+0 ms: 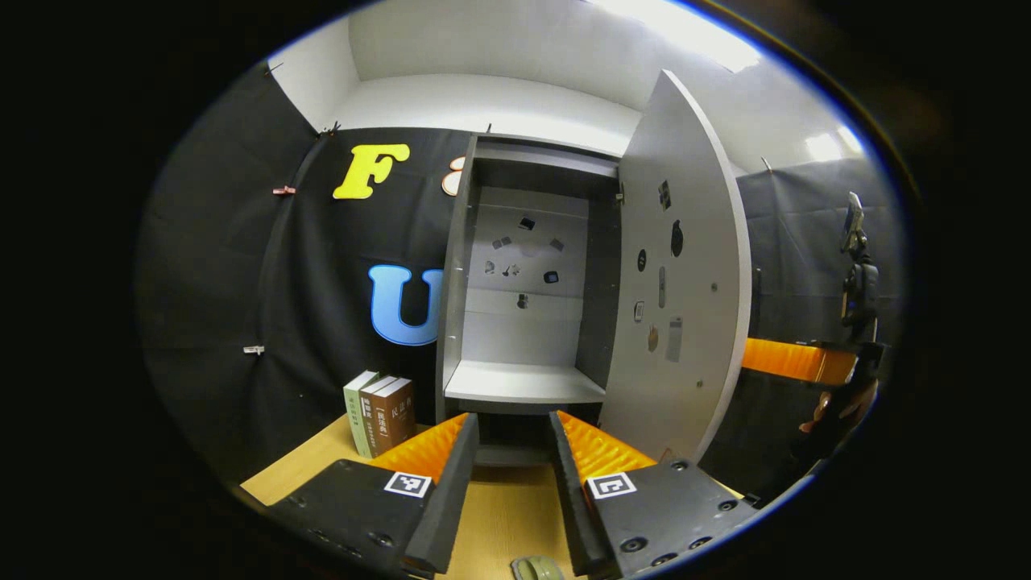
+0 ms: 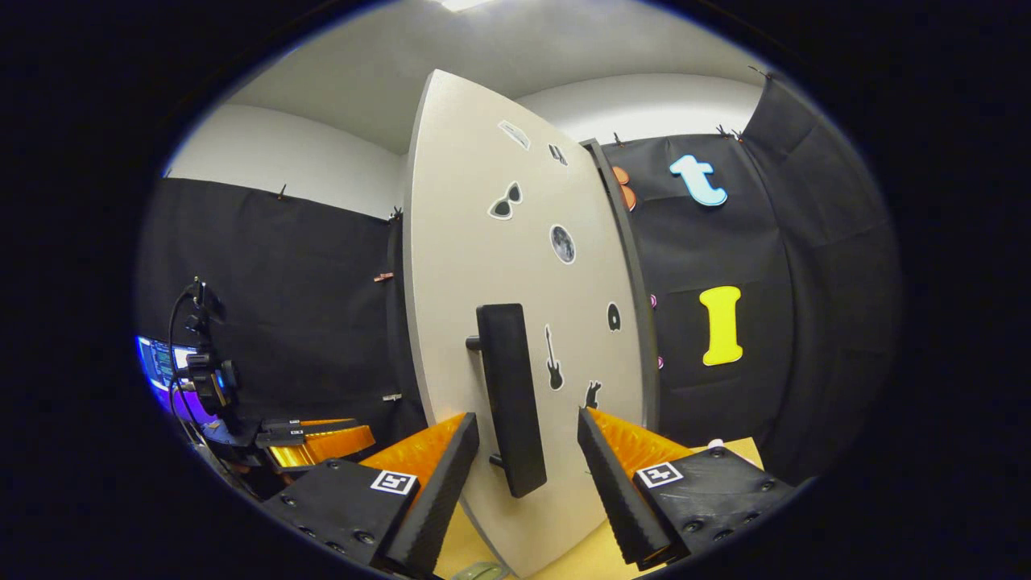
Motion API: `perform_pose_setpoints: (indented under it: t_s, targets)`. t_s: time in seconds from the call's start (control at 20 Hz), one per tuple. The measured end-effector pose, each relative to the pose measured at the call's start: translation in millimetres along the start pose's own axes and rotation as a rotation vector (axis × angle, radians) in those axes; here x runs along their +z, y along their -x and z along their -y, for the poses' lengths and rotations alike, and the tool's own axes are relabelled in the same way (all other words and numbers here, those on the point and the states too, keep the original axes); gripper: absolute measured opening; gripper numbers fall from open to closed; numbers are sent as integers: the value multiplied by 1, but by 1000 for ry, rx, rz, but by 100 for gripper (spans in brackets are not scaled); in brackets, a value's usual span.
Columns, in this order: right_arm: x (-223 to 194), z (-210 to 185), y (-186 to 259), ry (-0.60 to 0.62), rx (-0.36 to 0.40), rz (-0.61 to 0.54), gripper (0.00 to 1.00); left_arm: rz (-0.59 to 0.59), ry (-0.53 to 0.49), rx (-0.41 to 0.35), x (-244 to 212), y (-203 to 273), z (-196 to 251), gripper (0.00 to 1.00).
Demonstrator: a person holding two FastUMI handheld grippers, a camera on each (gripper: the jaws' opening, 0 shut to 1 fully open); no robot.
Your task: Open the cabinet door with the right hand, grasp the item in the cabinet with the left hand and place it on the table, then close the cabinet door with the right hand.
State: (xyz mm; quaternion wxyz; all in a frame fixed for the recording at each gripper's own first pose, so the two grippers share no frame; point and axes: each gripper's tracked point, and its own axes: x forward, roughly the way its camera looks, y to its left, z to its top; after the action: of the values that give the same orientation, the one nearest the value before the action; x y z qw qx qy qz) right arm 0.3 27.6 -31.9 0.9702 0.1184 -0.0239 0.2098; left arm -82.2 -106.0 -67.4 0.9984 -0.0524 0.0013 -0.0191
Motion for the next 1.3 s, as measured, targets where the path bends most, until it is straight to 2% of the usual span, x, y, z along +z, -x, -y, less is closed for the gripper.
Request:
perform_pose_setpoints:
  t_s: [0.4, 0.6, 0.7, 0.85, 0.95, 1.1, 1.3]
  targets:
    - [-39, -66, -81, 3, -108, -2, 84, -3, -89, -71, 19, -34, -109, 56]
    - [-43, -71, -86, 91, -206, 13, 84, -4, -101, -103, 27, -40, -134, 56]
    - [-46, -58, -78, 126, -262, 7, 84, 2, -86, -122, 31, -43, -135, 56]
    - [-47, -32, -56, 234, -394, -11, 84, 0, -70, -132, 32, -51, -125, 56]
    - [-47, -16, -45, 279, -446, -28, 84, -8, -63, -128, 30, -55, -113, 56]
    - [-42, -1, -40, 286, -452, -33, 86, -19, -17, -123, 24, -63, -89, 56]
    - [-31, 17, -38, 307, -453, -8, 86, 11, -85, -109, 33, -70, -70, 55]
